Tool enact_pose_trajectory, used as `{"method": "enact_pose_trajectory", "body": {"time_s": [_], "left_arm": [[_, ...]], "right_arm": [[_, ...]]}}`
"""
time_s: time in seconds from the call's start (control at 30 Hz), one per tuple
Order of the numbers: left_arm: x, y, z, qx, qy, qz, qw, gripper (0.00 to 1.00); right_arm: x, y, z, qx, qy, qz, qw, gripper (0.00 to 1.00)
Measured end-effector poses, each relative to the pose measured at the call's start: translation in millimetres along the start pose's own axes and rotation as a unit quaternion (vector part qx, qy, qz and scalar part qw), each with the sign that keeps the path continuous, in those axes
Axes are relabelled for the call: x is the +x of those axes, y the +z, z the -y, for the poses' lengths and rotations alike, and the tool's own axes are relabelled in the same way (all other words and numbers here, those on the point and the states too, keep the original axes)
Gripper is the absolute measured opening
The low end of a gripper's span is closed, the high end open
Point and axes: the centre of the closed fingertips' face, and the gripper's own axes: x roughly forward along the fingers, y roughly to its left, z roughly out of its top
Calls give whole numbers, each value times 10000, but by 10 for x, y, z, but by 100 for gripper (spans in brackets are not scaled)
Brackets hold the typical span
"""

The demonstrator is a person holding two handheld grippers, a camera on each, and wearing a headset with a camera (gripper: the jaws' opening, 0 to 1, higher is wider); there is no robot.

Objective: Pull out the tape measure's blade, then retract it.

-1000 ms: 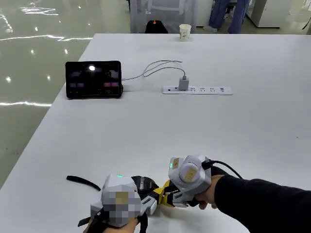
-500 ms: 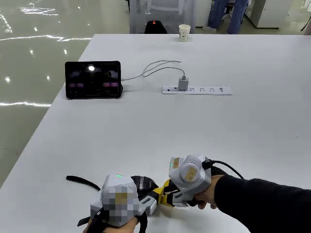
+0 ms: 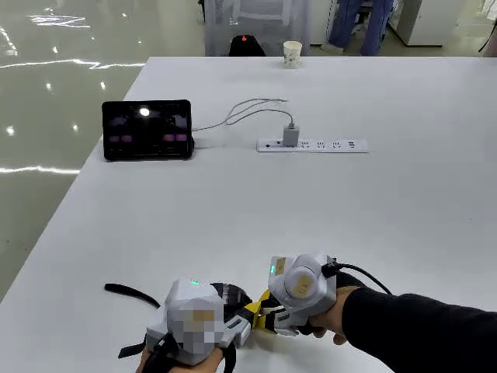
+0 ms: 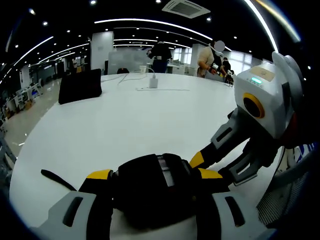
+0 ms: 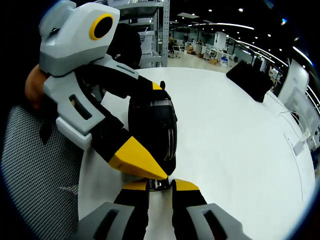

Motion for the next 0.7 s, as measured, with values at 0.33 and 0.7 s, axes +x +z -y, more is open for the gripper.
{"method": "enact_pose_trajectory", "body": {"time_s": [0.33,0.7], "left_arm": [[-35,-22,-10,-168,-105,-30,9998,61],[-79,-55,53,-388,-362,-134,9985,69]], "right_arm": [[-136,20,-12,39,-124,116,9998,13],[-275,-84,-39,214,-290,195,9992,14]]}}
